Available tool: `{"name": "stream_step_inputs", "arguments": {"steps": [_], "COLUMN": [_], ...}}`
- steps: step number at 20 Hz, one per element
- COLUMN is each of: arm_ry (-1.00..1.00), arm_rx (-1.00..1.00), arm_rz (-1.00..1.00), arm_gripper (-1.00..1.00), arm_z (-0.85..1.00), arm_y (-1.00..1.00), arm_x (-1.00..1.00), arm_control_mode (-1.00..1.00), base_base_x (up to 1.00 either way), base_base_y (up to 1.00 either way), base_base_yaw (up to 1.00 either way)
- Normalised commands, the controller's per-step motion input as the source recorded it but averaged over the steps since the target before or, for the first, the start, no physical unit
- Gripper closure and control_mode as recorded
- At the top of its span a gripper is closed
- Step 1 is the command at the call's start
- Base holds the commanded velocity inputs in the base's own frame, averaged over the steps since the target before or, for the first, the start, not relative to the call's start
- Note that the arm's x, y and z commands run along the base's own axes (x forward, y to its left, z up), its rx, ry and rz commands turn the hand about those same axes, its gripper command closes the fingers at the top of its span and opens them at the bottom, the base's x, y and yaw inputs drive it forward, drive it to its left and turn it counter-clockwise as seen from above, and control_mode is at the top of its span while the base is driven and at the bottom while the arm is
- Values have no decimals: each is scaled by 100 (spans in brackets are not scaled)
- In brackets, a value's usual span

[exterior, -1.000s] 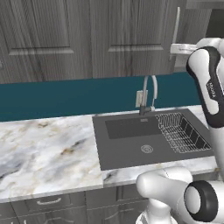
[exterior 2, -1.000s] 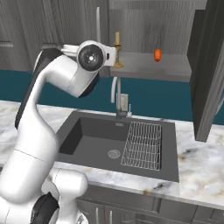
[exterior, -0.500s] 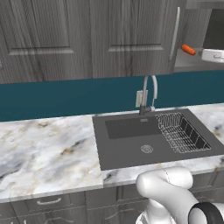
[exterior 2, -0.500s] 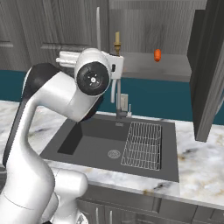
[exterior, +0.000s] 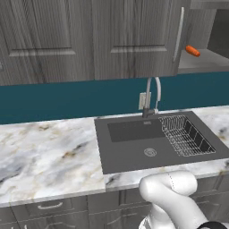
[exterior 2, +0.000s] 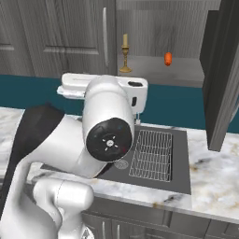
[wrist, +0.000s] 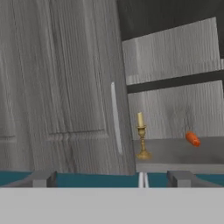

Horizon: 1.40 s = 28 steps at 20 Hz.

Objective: Pick the candle and candle from the dining table and place them in the open cabinet. Close the cabinet after placing the objects.

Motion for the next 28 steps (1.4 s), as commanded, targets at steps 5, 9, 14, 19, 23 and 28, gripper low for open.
{"name": "stream_step_inputs", "arguments": {"steps": [5, 9, 14, 19, 23, 28], "arm_ry": [-8, 0, 0, 0, 0, 0], "arm_rx": [0, 0, -2, -1, 0, 0], "arm_rz": [-2, -8, -15, -18, -22, -17], "arm_gripper": [-100, -100, -100, -100, -100, -100], "arm_z": [3, 12, 0, -6, -4, -3], "arm_y": [-6, -7, -19, -58, -72, -67], "arm_x": [-100, -99, -71, -43, -30, -7], "arm_control_mode": [-100, -100, -100, -100, -100, -100], "base_base_x": [0, 0, 0, 0, 0, 0], "base_base_y": [0, 0, 0, 0, 0, 0], "base_base_yaw": [0, 0, 0, 0, 0, 0]}}
